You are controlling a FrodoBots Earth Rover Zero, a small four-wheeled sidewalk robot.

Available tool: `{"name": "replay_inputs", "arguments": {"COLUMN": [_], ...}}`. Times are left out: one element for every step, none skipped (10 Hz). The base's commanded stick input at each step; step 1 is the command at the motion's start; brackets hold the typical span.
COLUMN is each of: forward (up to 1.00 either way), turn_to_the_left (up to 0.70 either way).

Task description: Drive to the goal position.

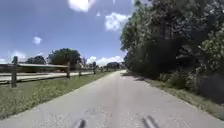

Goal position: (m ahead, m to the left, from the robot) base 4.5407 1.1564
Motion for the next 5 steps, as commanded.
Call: {"name": "replay_inputs", "arguments": {"forward": [0.5, 0.5, 0.5, 0.5, 0.5], "turn_to_the_left": [0.0, 0.0, 0.0, 0.0, 0.0]}}
